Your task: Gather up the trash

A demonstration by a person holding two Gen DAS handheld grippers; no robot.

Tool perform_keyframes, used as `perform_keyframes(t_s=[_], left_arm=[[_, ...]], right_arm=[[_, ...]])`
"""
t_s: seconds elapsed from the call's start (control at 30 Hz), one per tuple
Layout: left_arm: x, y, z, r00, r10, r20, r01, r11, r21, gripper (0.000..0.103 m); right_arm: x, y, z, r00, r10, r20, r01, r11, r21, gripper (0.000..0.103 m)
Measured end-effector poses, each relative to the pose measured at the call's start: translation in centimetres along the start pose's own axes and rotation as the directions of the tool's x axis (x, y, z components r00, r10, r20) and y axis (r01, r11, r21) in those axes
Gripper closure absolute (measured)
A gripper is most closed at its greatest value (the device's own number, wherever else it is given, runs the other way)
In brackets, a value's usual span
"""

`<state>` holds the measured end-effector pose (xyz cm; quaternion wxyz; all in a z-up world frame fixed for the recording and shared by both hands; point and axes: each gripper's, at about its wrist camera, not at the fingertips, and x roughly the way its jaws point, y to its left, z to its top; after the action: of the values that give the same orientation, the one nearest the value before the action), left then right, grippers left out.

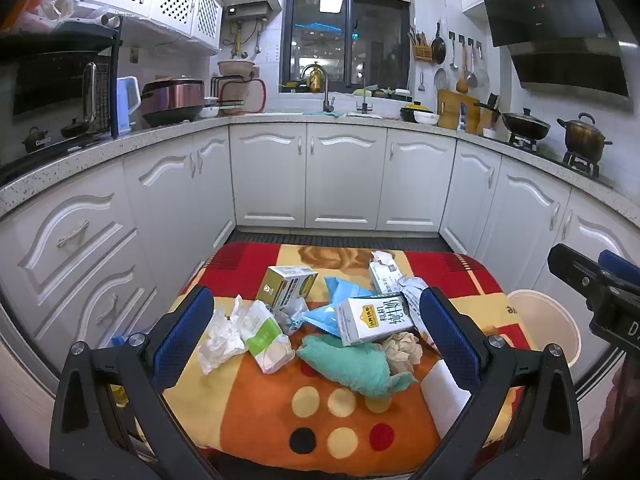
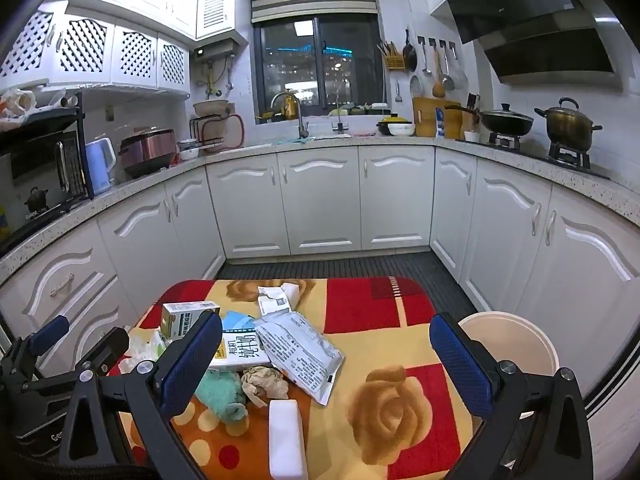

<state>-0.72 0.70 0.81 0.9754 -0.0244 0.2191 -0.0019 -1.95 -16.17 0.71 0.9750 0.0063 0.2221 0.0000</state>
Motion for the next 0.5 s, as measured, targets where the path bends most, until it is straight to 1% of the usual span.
perform_keyframes(t_s=[0.5], left_arm=[[0.11,0.28,-0.09,1.000,-0.001,0.000,0.001,1.000,-0.006,0.001]], right_arm=[[0.45,-0.02,-0.11,1.000,-0.003,-0.009,0.003,1.000,-0.012,0.000]])
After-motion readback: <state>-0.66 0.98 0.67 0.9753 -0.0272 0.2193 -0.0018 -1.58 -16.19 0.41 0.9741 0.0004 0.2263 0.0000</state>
